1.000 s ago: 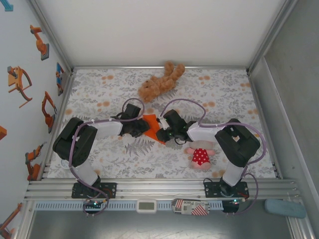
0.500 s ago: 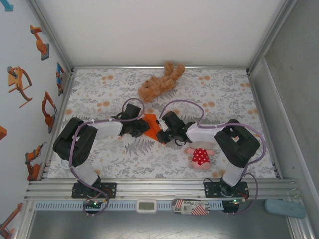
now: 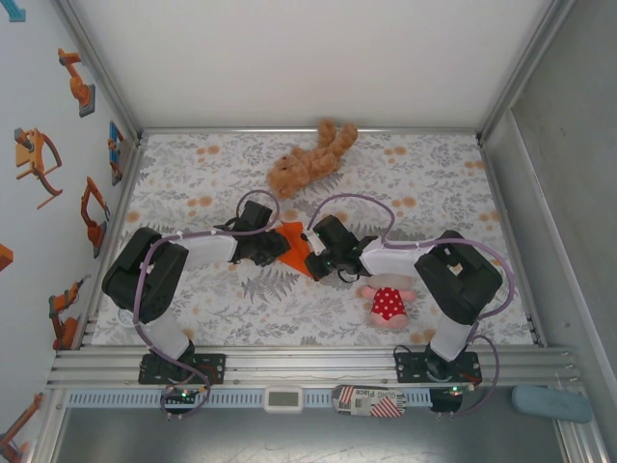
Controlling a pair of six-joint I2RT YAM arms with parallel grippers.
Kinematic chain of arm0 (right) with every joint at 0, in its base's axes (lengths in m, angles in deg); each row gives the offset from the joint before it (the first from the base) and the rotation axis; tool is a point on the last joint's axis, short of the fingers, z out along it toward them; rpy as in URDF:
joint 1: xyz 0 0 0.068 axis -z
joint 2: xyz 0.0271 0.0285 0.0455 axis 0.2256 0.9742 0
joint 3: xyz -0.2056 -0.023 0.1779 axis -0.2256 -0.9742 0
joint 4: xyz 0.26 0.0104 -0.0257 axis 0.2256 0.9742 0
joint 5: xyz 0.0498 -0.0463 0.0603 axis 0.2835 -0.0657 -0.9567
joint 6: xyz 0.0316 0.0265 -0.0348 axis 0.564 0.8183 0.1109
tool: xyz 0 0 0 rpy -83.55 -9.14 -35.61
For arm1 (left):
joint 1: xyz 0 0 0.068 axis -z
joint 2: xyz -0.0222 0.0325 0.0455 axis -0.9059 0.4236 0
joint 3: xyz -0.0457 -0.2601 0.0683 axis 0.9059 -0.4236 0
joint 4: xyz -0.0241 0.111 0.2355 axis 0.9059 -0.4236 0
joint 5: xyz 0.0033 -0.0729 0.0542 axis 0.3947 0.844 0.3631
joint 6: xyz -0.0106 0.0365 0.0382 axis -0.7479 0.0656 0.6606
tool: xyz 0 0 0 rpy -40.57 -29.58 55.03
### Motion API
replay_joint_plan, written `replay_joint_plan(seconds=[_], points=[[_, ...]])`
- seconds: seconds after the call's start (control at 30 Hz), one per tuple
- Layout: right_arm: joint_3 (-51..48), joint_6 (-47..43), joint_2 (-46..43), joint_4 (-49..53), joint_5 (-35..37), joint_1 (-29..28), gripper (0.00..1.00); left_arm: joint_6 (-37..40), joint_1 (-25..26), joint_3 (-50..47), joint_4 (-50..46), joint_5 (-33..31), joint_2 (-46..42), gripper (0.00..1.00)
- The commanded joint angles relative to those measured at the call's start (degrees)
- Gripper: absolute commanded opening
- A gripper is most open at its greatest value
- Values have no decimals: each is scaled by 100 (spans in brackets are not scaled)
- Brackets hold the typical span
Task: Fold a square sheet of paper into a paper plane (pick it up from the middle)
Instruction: Fourth fold the wing at the center of the table.
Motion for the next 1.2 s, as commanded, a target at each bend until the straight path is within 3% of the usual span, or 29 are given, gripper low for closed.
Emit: replay_joint_plan(seconds=[0.0, 0.47, 0.87, 1.17], points=[[177, -80, 109, -7, -153, -37, 5, 69, 36, -25, -319, -68, 130, 26], [473, -39, 343, 417, -312, -41, 2, 94, 37, -138, -714, -681, -849, 30], [633, 63, 595, 704, -563, -32, 2, -220, 46, -797, -115, -758, -1292, 31], [299, 212, 236, 842, -560, 185, 1, -243, 160, -1044, 624, -569, -1486, 31]])
